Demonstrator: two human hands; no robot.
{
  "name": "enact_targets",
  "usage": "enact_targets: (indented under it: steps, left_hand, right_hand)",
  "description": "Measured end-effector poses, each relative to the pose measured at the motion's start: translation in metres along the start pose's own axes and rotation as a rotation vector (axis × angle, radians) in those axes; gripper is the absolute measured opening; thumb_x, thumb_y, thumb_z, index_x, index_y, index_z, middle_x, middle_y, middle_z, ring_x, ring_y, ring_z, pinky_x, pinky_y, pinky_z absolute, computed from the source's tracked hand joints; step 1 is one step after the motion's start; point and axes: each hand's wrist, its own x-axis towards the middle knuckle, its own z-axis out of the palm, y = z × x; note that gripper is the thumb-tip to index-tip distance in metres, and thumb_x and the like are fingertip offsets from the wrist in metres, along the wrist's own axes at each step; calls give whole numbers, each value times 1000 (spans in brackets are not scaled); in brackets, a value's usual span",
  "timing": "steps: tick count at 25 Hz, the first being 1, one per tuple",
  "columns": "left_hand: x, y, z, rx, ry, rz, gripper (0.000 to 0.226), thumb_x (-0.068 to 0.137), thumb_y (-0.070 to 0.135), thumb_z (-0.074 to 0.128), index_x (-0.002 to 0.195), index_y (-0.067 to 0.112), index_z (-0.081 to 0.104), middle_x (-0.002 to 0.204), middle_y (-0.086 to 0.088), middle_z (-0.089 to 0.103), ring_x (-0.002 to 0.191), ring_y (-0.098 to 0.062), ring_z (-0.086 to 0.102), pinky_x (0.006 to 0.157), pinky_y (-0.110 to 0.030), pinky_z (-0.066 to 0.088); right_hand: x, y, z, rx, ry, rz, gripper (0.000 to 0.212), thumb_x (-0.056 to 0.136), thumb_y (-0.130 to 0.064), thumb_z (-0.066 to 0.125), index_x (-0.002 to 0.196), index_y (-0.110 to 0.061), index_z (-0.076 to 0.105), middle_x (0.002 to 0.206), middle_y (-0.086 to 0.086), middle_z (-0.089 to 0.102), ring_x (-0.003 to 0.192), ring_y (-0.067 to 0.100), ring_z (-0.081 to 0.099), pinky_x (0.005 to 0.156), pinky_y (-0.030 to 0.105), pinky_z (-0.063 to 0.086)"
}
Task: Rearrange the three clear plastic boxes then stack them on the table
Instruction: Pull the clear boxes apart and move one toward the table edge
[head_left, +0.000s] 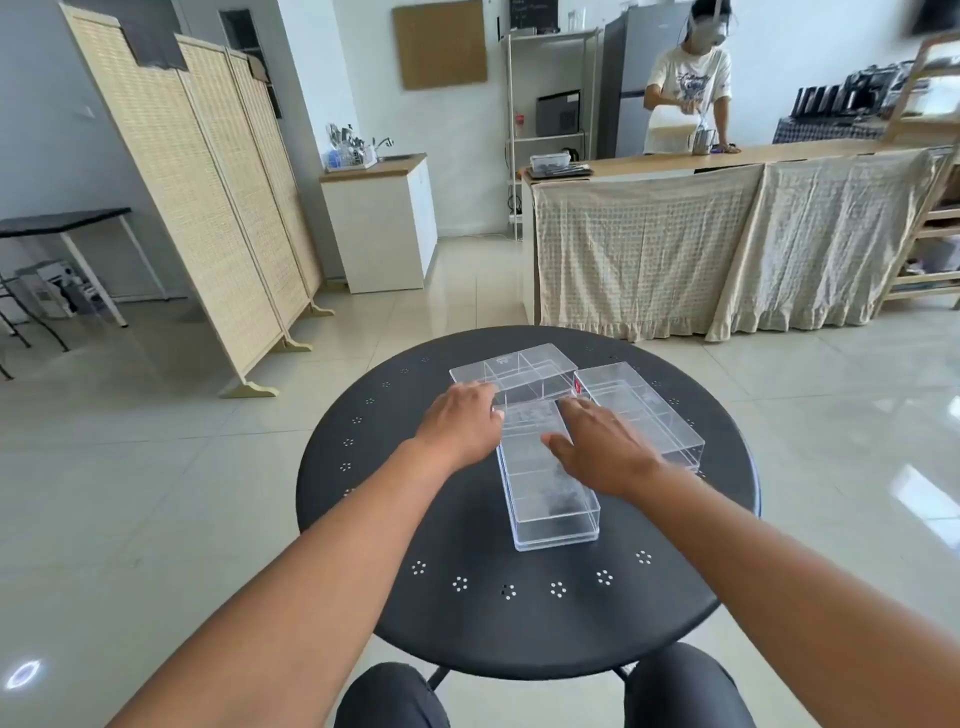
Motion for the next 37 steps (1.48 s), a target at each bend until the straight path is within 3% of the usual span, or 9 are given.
enact_targets:
  steps: [4, 11, 17, 21, 26, 28, 30, 35, 37]
  left_hand:
    - [15, -3, 14, -95, -141, -24, 41, 96, 20, 50, 134, 6, 60, 134, -15, 66, 127, -38, 60, 103, -46, 50]
    - [13, -27, 29, -90, -152, -88, 45, 99, 40, 53, 131, 9, 59, 133, -12, 61, 126, -33, 57, 99, -41, 45]
    - [-30, -76, 15, -287, -221, -343, 48, 81, 61, 70, 90, 13, 72, 84, 4, 74, 84, -20, 71, 74, -33, 53]
    - [-35, -80, 14, -592, -302, -475, 38, 91, 42, 68, 106, 8, 72, 109, -9, 77, 97, -23, 74, 79, -35, 58]
    - [-37, -69, 21, -760, -250, -519, 23, 87, 27, 58, 81, 7, 68, 112, -24, 74, 90, -24, 64, 87, -42, 59]
    - [-43, -67, 23, -845, -188, -547, 16, 76, 26, 58, 72, 12, 61, 103, -22, 72, 90, -28, 65, 92, -48, 59]
    - [-50, -66, 21, -915, -148, -565, 16, 72, 23, 61, 77, 9, 66, 99, -14, 72, 91, -30, 67, 90, -49, 59]
    - [-56, -59, -2, -987, -17, -478, 19, 60, 12, 64, 75, 16, 75, 67, 9, 70, 80, -23, 62, 81, -37, 52]
    - [-55, -55, -10, -957, 52, -388, 31, 66, 6, 67, 82, 29, 80, 76, 14, 77, 82, -16, 69, 85, -34, 56]
  right_hand:
    - [-29, 6, 33, -85, -33, 54, 35, 102, -44, 53, 109, -11, 56, 122, 11, 68, 118, 34, 58, 88, 41, 44]
    - [-28, 24, 24, 27, -57, 207, 54, 105, -48, 50, 143, -11, 54, 135, 17, 68, 127, 38, 60, 98, 43, 47]
    - [-28, 42, 29, 93, 8, 418, 58, 96, -68, 47, 79, -13, 57, 88, 12, 69, 94, 38, 64, 81, 42, 52]
    - [-26, 38, 26, 240, -5, 490, 63, 97, -59, 55, 58, -12, 41, 60, 6, 51, 74, 33, 54, 67, 36, 43]
    - [-19, 31, 29, 580, 2, 553, 43, 94, -42, 69, 72, -6, 58, 68, 11, 55, 70, 30, 56, 69, 36, 53]
    - [-15, 30, 27, 830, 23, 631, 30, 94, -26, 73, 96, 3, 68, 91, 20, 69, 87, 37, 64, 83, 47, 59]
    - [-15, 30, 22, 1002, -26, 681, 28, 91, -15, 76, 111, 0, 65, 116, 22, 73, 88, 30, 65, 73, 39, 54]
    - [-11, 30, 9, 1088, 36, 535, 73, 54, -16, 87, 123, -5, 67, 115, 16, 73, 96, 25, 67, 90, 47, 57]
    - [-8, 30, 6, 1091, 100, 438, 71, 56, -12, 87, 124, -11, 70, 111, 13, 74, 96, 26, 70, 98, 53, 56]
